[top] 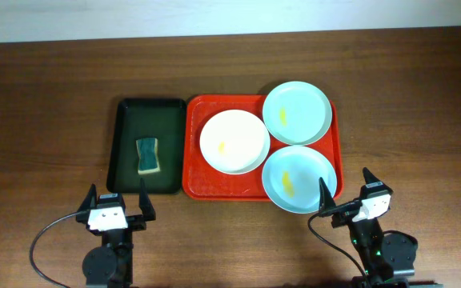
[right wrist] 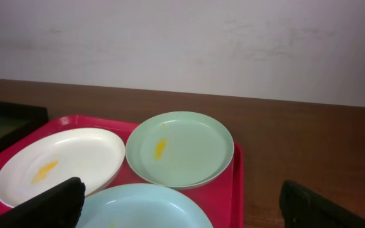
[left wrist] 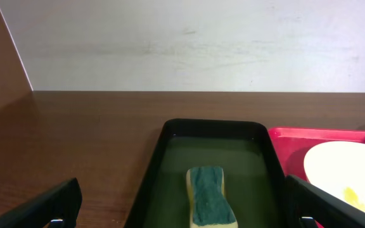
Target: Clean dirty plates on tray and stack at the side
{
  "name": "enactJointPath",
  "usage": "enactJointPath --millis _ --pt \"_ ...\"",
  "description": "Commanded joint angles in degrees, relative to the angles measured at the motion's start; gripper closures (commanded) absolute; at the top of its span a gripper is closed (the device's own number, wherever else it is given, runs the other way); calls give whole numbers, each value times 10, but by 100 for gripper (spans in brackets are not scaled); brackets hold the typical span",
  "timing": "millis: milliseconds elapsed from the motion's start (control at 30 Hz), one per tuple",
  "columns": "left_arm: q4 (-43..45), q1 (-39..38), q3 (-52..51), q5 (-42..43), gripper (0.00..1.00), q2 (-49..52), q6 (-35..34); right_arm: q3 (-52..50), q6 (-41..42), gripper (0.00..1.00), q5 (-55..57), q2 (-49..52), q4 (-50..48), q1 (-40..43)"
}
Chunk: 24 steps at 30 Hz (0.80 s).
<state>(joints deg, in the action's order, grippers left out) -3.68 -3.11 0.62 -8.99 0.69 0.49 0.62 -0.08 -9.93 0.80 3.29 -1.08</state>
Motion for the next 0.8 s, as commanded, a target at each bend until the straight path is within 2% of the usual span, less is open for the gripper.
enactJointPath --millis 0,533,667,767 --pt "-3 3 -1 6 1 -2 13 -3 -1 1 1 -1 4 3" --pt "10 3 -1 6 1 -2 13 -3 -1 1 5 -1 4 3" --pt "27 3 -1 74 1 -2 13 -3 -1 2 2 -1 4 3" --pt "6 3 -1 63 1 -2 13 -3 -1 1 1 -1 4 3"
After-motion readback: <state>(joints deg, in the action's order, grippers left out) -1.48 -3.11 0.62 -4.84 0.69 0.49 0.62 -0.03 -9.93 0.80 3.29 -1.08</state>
